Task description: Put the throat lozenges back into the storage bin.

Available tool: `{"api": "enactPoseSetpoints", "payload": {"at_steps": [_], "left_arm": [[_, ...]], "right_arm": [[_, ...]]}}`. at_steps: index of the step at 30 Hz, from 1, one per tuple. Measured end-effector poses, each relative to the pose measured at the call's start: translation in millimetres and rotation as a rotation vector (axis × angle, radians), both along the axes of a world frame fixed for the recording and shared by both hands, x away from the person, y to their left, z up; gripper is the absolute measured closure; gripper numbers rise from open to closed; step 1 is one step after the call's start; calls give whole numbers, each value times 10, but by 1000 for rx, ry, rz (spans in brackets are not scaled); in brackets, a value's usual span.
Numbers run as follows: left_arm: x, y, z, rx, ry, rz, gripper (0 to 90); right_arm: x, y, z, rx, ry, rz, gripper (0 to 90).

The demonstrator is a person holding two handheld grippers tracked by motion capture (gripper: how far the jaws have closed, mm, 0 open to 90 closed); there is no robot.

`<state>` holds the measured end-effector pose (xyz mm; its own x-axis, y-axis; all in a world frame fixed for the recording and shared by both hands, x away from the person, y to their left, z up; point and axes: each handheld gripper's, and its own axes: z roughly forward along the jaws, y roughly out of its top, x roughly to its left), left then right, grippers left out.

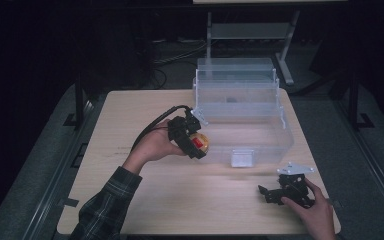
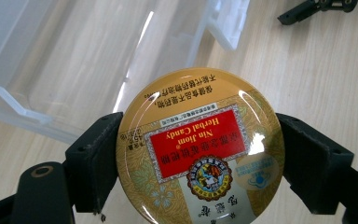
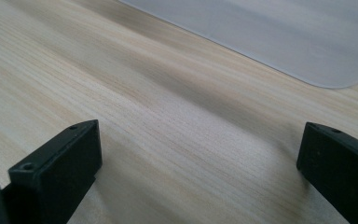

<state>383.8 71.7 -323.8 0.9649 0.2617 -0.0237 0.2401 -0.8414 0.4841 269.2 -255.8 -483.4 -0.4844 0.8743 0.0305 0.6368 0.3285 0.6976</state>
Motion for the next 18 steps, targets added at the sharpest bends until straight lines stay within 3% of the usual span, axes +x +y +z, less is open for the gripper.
{"api": "enactPoseSetpoints", "payload": {"at_steps": [18], "left_arm": [[250,-179,10,20,5,10,195]], "right_arm": [[0,0,1,0,0,0,0]]}}
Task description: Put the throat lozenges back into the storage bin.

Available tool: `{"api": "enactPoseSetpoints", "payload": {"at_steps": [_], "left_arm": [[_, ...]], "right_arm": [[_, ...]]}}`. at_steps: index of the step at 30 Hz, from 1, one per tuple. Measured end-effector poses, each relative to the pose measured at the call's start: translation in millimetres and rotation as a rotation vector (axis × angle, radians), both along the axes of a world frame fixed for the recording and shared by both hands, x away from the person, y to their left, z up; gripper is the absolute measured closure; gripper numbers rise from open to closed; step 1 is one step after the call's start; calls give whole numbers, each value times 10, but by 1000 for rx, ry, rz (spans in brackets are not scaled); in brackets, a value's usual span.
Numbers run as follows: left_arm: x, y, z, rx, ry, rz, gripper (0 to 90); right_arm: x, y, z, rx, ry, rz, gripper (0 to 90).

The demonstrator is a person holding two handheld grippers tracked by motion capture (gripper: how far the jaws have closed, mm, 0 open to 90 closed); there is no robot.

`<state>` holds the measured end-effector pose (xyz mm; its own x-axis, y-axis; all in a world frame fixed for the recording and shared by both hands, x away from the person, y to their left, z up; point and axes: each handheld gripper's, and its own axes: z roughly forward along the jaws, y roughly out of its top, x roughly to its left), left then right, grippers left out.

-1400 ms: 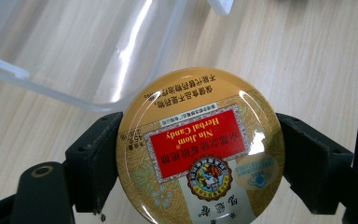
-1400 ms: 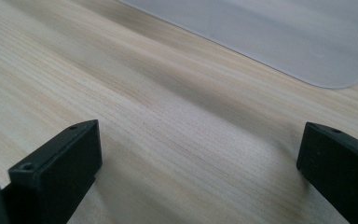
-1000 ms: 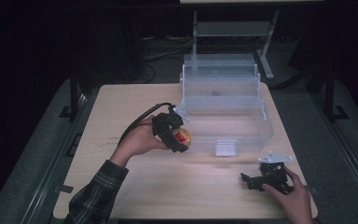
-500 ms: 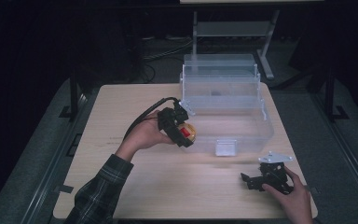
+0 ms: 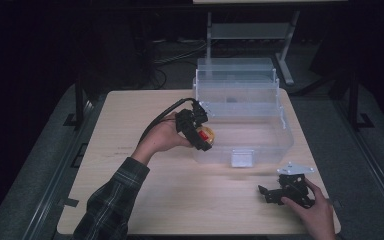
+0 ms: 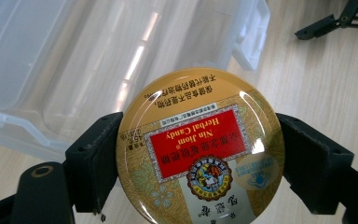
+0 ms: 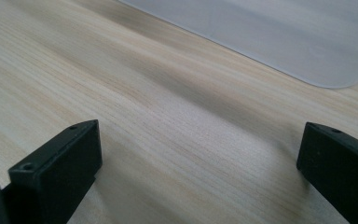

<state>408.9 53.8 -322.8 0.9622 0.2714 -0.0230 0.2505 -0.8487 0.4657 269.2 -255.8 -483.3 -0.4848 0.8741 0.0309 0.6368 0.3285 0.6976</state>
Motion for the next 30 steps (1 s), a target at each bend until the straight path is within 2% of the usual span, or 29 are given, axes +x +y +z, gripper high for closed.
{"api": "enactPoseSetpoints", "payload": {"at_steps": [5,13,16,30], "left_arm": [[77,-23,-3,-3,6,10,196],[168,-92,-5,16,2,9,196],[209,-107,-20,1,8,14,196],[358,-198,-90,37,3,14,196]], "right_arm": [[0,0,0,0,0,0,0],[0,0,0,0,0,0,0],[0,0,0,0,0,0,0],[0,1,0,0,0,-2,0]]}}
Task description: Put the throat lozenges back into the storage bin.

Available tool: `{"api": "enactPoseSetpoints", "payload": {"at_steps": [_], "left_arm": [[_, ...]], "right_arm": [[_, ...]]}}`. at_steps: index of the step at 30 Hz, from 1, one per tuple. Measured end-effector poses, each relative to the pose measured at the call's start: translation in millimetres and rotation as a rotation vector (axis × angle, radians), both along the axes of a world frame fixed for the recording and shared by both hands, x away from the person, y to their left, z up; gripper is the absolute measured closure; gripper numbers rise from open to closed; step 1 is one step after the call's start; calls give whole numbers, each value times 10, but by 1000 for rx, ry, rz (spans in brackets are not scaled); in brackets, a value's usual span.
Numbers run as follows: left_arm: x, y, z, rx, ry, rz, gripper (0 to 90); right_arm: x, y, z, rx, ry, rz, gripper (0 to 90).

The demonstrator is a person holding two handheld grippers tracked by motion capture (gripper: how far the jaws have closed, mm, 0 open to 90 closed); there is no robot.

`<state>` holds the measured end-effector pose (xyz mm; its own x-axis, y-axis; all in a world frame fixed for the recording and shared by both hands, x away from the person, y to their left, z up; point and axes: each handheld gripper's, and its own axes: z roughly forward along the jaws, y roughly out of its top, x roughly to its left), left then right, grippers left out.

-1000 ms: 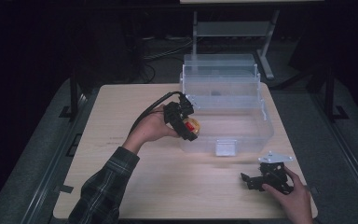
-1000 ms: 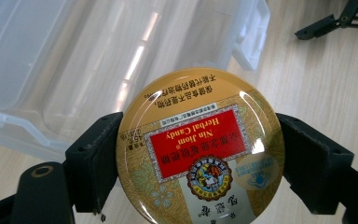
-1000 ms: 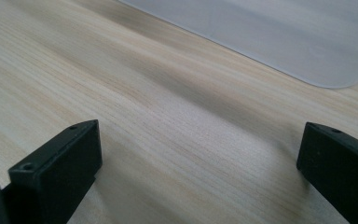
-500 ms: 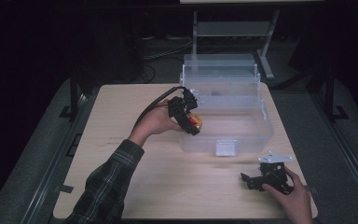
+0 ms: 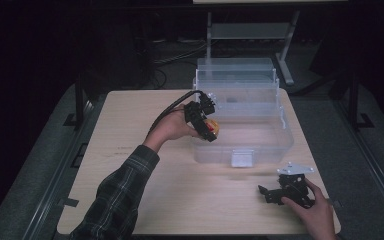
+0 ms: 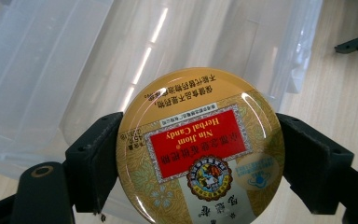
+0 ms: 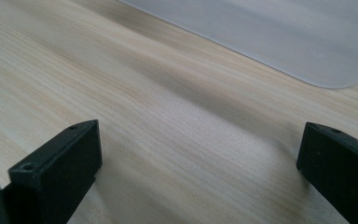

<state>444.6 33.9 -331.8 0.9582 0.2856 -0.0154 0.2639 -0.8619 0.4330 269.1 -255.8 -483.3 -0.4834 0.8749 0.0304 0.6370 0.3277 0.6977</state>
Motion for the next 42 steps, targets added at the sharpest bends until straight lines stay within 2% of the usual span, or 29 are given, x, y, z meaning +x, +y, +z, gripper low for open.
{"api": "enactPoseSetpoints", "payload": {"at_steps": [16,32,42], "left_arm": [[98,-26,-111,32,10,10,195],[134,-1,-188,40,16,19,194],[120,-4,-197,47,30,5,194]], "right_arm": [[-1,0,1,0,1,0,0],[1,-1,-1,-2,-2,2,0],[2,-2,-1,-2,-2,2,0]]}}
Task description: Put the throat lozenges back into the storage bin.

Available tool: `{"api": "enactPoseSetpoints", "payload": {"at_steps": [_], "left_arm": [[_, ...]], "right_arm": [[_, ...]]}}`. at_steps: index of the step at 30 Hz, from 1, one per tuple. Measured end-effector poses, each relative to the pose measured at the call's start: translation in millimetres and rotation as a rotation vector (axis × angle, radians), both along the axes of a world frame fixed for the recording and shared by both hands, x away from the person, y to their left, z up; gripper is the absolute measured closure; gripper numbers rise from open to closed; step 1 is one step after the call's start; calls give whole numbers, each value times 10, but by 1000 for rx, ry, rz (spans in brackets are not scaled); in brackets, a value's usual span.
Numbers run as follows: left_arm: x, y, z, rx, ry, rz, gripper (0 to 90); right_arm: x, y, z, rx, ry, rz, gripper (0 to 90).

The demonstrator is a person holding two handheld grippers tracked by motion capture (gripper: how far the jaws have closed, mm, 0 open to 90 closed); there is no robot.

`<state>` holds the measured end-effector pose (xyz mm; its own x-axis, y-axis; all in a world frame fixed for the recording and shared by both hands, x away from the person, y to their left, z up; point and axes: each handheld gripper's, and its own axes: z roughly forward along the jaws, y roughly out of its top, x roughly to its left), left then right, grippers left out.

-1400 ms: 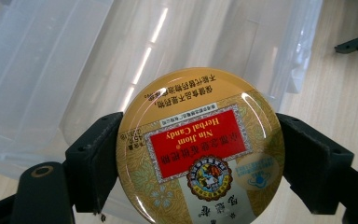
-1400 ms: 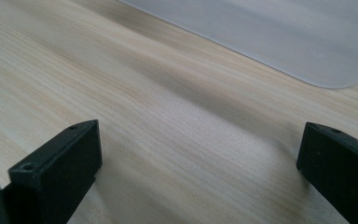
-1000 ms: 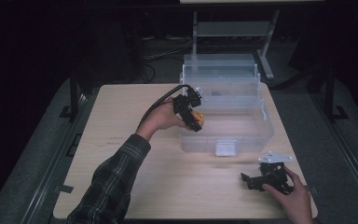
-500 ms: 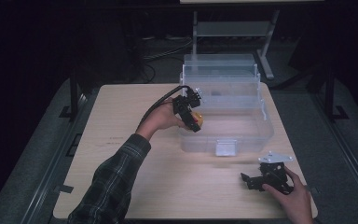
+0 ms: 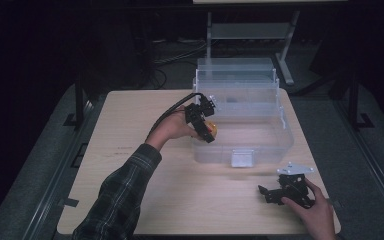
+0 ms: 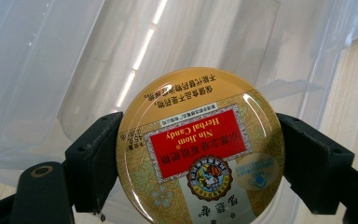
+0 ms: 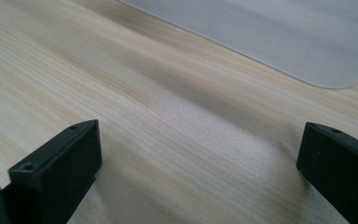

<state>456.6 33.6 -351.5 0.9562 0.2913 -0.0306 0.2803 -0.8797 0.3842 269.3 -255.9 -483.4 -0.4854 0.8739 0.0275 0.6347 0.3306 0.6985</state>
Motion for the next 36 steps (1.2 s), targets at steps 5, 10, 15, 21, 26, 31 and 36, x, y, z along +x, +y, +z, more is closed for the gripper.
{"api": "enactPoseSetpoints", "payload": {"at_steps": [5,10,15,21,26,31,36], "left_arm": [[-5,9,5,1,5,1,193],[-10,12,-5,-2,10,-5,190],[-8,27,-2,-10,13,-5,182],[-18,47,31,-19,6,2,182],[-53,71,75,-35,-3,-1,182],[-92,135,135,-55,-16,6,182],[-141,213,200,-74,-22,5,182]], "right_arm": [[-2,2,1,2,3,-2,0],[0,0,0,0,0,0,0],[0,0,0,0,0,0,0],[-2,2,1,2,3,-2,0],[-2,2,2,3,4,-2,0],[-2,1,1,2,2,-1,0],[-1,2,0,2,2,-1,0]]}}
